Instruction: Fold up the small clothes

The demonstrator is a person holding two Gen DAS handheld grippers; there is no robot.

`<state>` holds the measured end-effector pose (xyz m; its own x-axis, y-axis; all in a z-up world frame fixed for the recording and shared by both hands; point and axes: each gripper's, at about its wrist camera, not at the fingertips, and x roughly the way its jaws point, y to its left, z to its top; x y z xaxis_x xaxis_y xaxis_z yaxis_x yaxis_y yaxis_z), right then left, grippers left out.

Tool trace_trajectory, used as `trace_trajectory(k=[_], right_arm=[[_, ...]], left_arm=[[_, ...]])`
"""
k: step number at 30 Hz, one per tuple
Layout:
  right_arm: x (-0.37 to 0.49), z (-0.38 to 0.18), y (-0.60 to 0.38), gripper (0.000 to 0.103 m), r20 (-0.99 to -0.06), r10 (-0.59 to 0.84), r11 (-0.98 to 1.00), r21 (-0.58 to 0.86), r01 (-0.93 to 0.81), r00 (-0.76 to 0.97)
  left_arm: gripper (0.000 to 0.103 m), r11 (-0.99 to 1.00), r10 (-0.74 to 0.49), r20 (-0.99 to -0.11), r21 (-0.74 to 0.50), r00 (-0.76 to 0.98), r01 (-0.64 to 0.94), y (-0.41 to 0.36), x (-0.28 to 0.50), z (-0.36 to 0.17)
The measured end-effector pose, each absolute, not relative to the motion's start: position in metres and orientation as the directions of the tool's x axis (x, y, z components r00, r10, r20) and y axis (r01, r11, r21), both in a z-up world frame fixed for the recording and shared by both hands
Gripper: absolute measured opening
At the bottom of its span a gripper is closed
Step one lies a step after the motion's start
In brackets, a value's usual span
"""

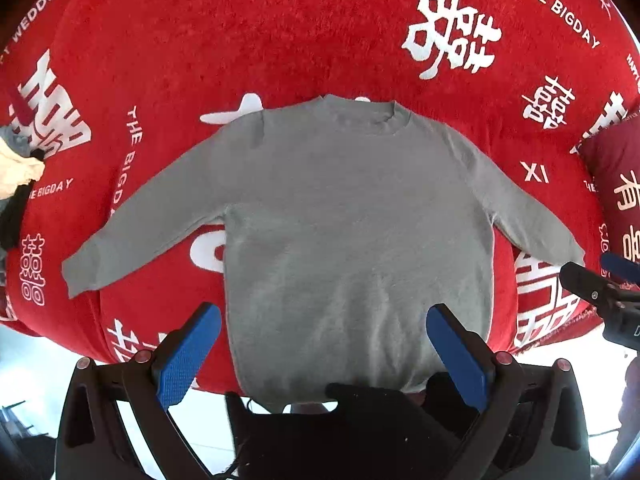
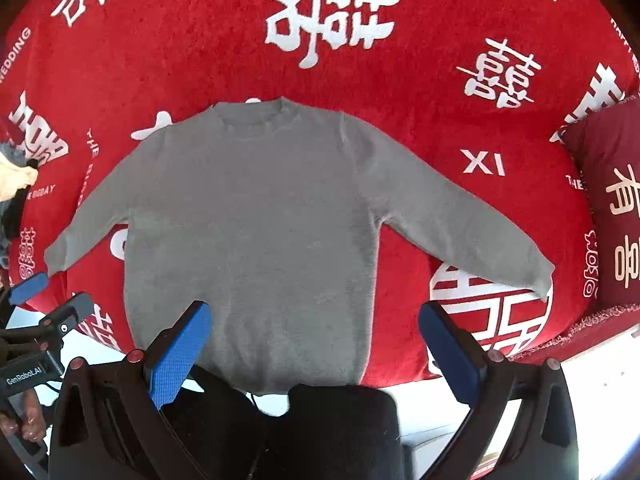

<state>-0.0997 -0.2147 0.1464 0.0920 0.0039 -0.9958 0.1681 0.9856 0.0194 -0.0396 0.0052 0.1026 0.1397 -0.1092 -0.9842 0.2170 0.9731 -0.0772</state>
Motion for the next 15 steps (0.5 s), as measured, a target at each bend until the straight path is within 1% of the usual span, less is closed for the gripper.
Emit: trace_trajectory(k=[4,9,13,15], right_arm=[[-0.096,0.145,-0.219,0.103,-0.997,0.036,0.979,0.049,0.196,0.071],[-0.095,0.148,-0.209,0.103,-0.995,0.04,0.981,0.056,0.183,0.09],[-0.096,0.147,-0.205,0.103,-0.994,0.067,0.974,0.085,0.212,0.091],[-0.096,0.148,-0.201,0.103,-0.993,0.068,0.973,0.087,0.213,0.094]], left_arm=[[0.103,0.975,-0.078,-0.986,-0.045,0.148,0.216,0.002,-0.039,0.106],[0.103,0.984,-0.104,-0.984,-0.081,0.142,0.158,0.007,-0.05,0.114],[0.103,0.983,-0.062,-0.988,-0.036,0.144,0.18,0.006,-0.056,0.116],[0.103,0.986,-0.064,-0.986,-0.039,0.156,0.16,0.011,-0.056,0.12]])
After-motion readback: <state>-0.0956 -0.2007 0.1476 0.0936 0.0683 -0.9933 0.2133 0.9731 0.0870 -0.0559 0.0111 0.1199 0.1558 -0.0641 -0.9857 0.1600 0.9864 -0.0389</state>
